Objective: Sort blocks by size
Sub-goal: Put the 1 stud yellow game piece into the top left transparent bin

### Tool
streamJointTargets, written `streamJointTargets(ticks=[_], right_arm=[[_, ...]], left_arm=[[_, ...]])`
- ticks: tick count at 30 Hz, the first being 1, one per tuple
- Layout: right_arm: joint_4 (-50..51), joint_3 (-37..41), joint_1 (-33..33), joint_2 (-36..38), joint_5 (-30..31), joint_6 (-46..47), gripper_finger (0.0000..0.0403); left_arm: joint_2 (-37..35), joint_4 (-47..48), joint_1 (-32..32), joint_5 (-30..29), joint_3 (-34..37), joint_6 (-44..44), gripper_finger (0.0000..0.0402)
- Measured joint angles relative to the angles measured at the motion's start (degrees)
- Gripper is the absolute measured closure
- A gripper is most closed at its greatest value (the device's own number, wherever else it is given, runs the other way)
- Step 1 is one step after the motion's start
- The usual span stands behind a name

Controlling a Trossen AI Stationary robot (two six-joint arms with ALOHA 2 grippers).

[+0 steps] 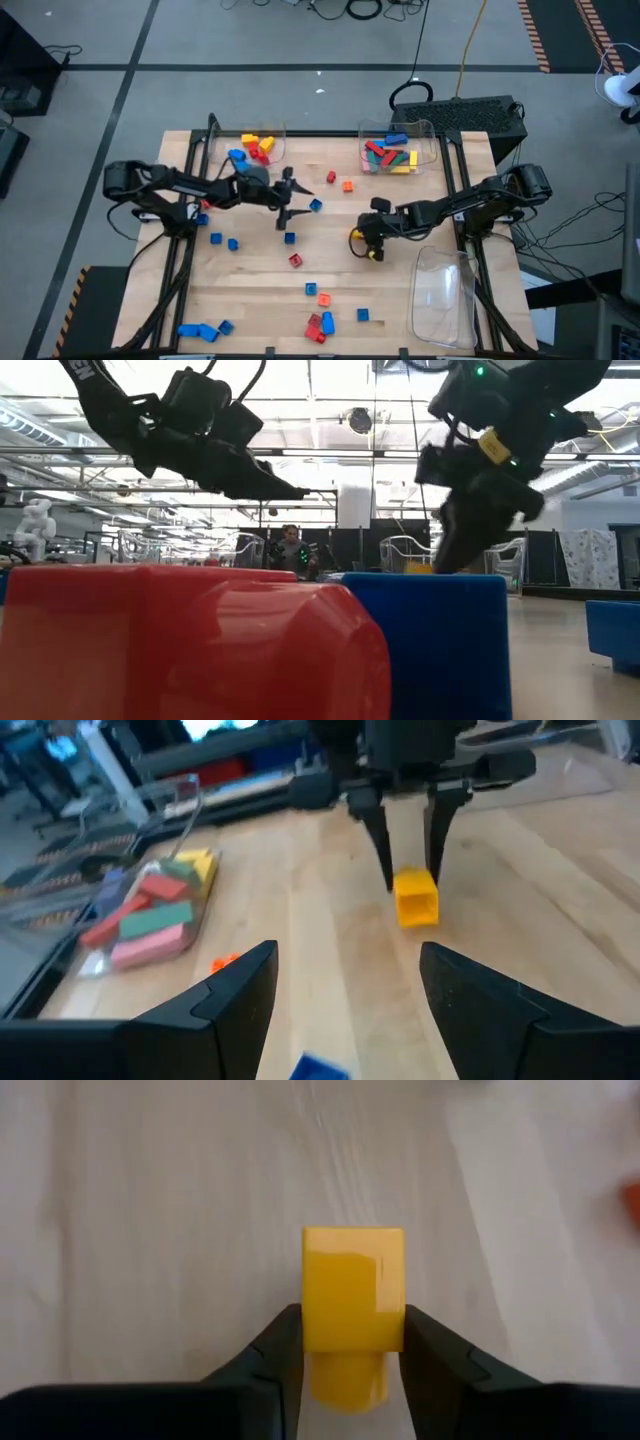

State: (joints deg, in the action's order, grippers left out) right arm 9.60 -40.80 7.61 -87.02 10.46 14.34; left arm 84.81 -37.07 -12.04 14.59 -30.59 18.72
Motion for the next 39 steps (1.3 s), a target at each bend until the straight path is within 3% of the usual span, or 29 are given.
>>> streamJointTargets(ticks=[7, 16, 18, 31, 39], right_arm=[[-11.01, -0.02, -1.54, 0.0, 1.96, -5.41, 0.0283], [-18.73, -0.04, -5.11, 0.0, 1.56, -10.35, 0.0284], [-20.64, -0.07, -5.68, 0.0, 1.5, -11.5, 0.0284], [-28.81, -0.09, -8.85, -0.81, -1.9, -16.56, 0.0283], [-28.68, -2.42, -9.19, -2.36, -3.24, -18.73, 0.0283]], left_arm=[[5.6, -5.72, 2.53, -0.09, 0.0, 2.64, 0.0133], [9.4, -9.18, 3.09, -2.62, -0.82, -1.73, 0.0015], [9.97, -8.89, 3.06, -2.62, -1.83, -1.75, 0.0005], [11.13, -8.27, 3.17, -2.58, -4.68, -2.58, 0.0036], [11.13, -8.7, 3.17, -2.53, -5.4, -4.1, 0.0069]])
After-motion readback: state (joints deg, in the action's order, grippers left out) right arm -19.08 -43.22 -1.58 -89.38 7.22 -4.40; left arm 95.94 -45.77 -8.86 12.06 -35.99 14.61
